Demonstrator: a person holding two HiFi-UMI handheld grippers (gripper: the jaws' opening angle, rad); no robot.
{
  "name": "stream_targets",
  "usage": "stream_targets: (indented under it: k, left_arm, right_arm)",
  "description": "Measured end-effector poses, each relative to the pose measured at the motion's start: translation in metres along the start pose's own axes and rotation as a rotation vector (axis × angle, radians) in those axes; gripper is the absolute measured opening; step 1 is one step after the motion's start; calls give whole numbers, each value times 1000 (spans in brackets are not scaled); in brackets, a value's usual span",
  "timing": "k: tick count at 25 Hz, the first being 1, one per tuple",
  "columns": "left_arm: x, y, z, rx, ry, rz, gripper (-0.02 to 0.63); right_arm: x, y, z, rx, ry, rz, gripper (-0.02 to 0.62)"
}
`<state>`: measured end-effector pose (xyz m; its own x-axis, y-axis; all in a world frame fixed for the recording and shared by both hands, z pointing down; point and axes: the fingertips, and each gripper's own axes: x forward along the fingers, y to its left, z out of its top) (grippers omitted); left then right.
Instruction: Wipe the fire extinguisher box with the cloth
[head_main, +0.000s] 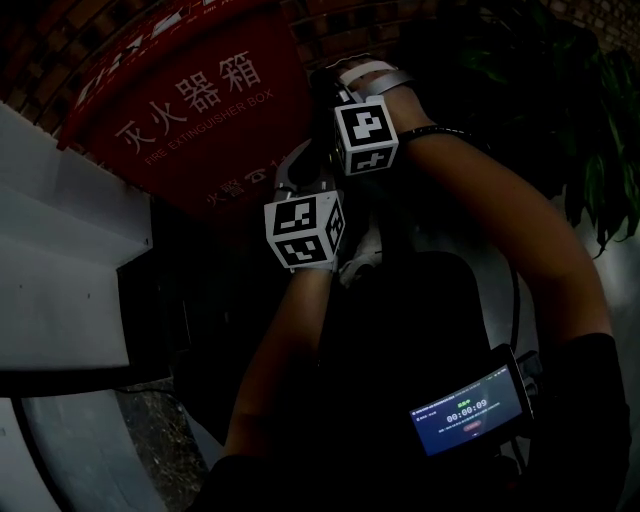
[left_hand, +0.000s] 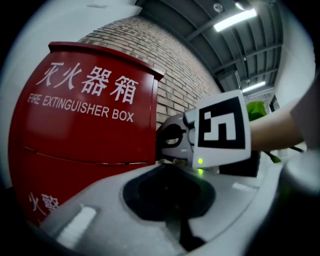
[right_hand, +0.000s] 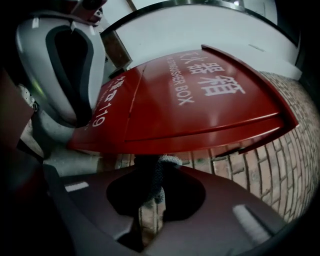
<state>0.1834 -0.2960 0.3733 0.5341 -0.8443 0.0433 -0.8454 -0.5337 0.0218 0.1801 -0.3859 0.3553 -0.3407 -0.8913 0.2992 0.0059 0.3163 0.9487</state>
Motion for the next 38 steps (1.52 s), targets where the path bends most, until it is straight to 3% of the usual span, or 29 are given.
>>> stream_targets:
  k: [27,38]
  left_arm:
    - [19,16,-172,-45,210,0,0]
    - [23,25,-206,-71,276,2,0]
  right_arm:
    - [75,241,-18,43,20,320,48]
    - [84,306,-21,-32,26,500,46]
